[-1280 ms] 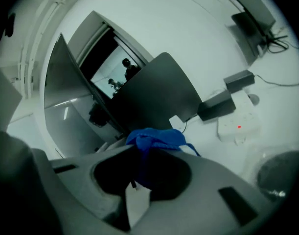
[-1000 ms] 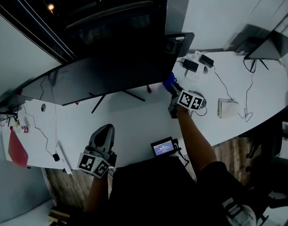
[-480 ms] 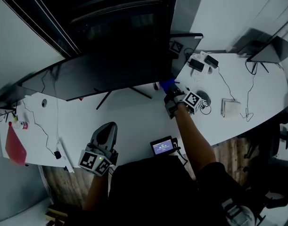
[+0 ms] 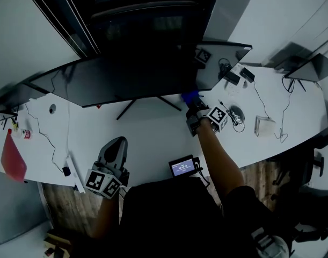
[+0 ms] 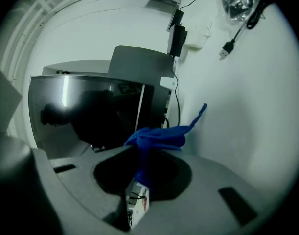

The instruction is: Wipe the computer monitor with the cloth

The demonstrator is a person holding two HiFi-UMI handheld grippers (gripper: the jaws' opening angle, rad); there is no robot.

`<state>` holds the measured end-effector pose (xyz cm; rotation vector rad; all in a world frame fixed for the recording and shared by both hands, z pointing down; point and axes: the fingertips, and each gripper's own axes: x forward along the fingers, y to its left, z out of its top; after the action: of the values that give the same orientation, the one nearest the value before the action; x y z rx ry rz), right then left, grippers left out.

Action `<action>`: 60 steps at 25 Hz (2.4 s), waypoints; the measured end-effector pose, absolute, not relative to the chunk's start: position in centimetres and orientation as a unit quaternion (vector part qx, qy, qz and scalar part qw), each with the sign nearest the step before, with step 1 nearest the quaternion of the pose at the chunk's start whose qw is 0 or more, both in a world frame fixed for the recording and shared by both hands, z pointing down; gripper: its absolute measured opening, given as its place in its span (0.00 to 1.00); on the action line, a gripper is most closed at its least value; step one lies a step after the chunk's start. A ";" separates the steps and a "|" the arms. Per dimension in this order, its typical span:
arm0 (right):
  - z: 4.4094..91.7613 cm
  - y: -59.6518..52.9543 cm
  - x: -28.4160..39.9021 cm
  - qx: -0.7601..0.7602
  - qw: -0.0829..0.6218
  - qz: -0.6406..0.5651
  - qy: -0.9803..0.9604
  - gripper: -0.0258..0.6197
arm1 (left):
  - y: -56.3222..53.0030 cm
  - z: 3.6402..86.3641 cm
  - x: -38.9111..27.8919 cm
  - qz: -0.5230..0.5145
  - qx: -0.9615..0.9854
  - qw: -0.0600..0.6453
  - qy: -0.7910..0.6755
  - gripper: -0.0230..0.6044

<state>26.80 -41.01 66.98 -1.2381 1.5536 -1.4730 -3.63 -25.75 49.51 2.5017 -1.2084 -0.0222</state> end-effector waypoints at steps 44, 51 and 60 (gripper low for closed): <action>66.8 -42.0 5.9 -0.468 0.292 -0.561 0.618 0.13 | -24.4 50.5 -21.7 -0.036 0.870 0.198 -0.450 0.03; 66.7 -42.2 1.8 -0.455 0.278 -0.563 0.632 0.13 | -24.2 50.8 -23.8 -0.039 0.867 0.203 -0.453 0.03; 66.6 -42.3 -2.6 -0.446 0.266 -0.568 0.639 0.13 | -24.4 50.7 -26.8 -0.048 0.858 0.201 -0.470 0.03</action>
<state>-2.62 -42.32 66.60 -1.2049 1.7249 -1.5329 -26.83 -24.39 50.75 2.3983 -1.3135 -0.1339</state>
